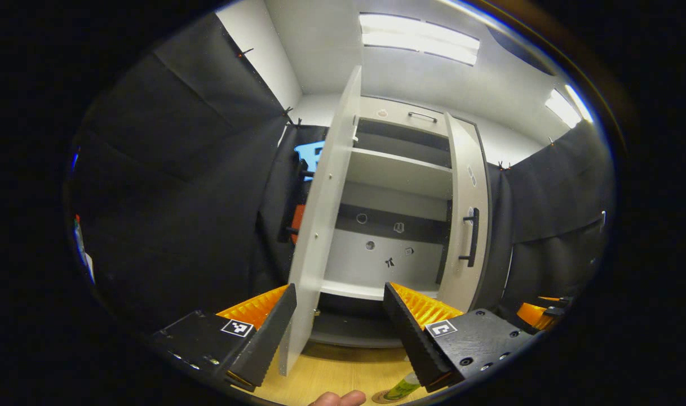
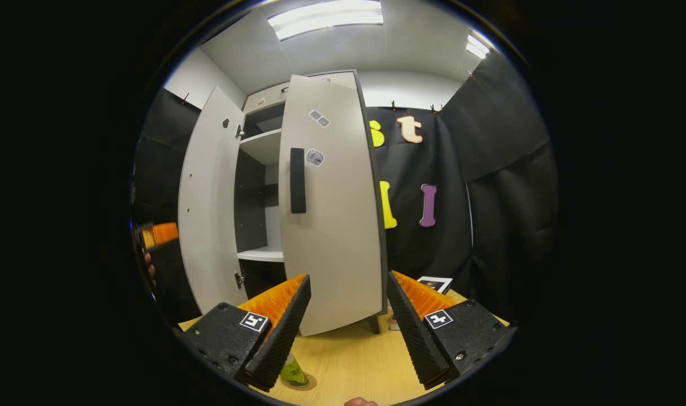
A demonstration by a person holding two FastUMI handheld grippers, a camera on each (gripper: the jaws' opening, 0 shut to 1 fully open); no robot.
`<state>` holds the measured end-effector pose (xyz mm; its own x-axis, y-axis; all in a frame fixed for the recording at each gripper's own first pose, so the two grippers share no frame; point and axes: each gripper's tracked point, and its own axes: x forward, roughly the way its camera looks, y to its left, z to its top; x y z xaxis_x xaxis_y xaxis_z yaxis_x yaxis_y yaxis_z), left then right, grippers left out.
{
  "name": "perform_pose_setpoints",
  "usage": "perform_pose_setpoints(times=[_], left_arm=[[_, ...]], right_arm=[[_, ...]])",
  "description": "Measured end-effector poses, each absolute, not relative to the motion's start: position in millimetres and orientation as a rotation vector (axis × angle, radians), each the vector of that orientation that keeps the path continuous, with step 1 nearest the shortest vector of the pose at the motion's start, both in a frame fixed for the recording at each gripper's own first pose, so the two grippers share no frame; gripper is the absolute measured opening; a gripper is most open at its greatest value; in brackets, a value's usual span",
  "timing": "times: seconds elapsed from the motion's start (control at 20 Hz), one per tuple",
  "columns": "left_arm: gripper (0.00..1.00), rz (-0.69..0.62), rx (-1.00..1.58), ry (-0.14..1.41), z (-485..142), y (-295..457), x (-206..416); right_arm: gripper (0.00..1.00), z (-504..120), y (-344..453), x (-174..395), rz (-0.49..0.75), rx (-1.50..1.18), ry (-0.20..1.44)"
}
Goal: Grasp the bottle in the cabinet with the left hand and place it on the coaster, then close the right door with the right hand and the left door with the left hand.
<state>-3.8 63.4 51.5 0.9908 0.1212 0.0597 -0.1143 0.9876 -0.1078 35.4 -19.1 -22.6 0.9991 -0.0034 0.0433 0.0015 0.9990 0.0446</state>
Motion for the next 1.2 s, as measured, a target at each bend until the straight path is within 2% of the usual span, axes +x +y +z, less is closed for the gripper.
perform_pose_setpoints(times=[0.15, 0.25, 0.3, 0.4, 0.5, 0.55, 0.8, 0.85, 0.9, 0.95, 1.0, 1.05, 1.1, 1.2], left_arm=[[1.00, 0.243, -0.024, -0.091, 62, 116, -7], [0.99, 0.325, -0.008, -0.115, 71, 147, -5], [0.95, 0.384, 0.002, -0.124, 74, 167, -3], [1.00, 0.448, -0.002, -0.122, 77, 196, 11], [0.90, 0.442, -0.037, -0.128, 77, 204, 28], [0.99, 0.439, -0.049, -0.147, 82, 205, 34], [0.99, 0.419, -0.070, -0.192, 98, 211, 80], [0.95, 0.416, -0.066, -0.201, 99, 207, 81], [0.95, 0.424, -0.051, -0.223, 103, 209, 80], [0.99, 0.425, -0.041, -0.238, 106, 208, 79], [0.94, 0.428, -0.050, -0.244, 104, 206, 80], [0.99, 0.419, -0.077, -0.243, 101, 204, 80], [0.94, 0.396, -0.110, -0.244, 101, 200, 82], [0.93, 0.345, -0.184, -0.235, 97, 189, 86]], right_arm=[[0.83, -20, -12, 40, 0.019, 0.036, -0.043], [0.83, -19, -8, 42, 0.034, 0.030, -0.042], [0.83, -18, -8, 42, 0.035, 0.024, -0.043], [0.83, -18, -8, 43, 0.036, 0.018, -0.042], [0.83, -14, -8, 43, 0.039, 0.026, -0.046], [0.83, -11, -11, 43, 0.034, 0.030, -0.054], [0.83, -4, -24, 44, 0.000, 0.046, -0.070], [0.83, -4, -26, 43, -0.004, 0.048, -0.069], [0.83, -5, -29, 43, -0.009, 0.049, -0.068], [0.83, -6, -33, 42, -0.016, 0.050, -0.066], [0.83, -8, -35, 41, -0.023, 0.053, -0.065], [0.83, -9, -37, 40, -0.027, 0.055, -0.060], [0.83, -11, -39, 39, -0.030, 0.057, -0.055], [0.83, -14, -40, 39, -0.034, 0.057, -0.048]])
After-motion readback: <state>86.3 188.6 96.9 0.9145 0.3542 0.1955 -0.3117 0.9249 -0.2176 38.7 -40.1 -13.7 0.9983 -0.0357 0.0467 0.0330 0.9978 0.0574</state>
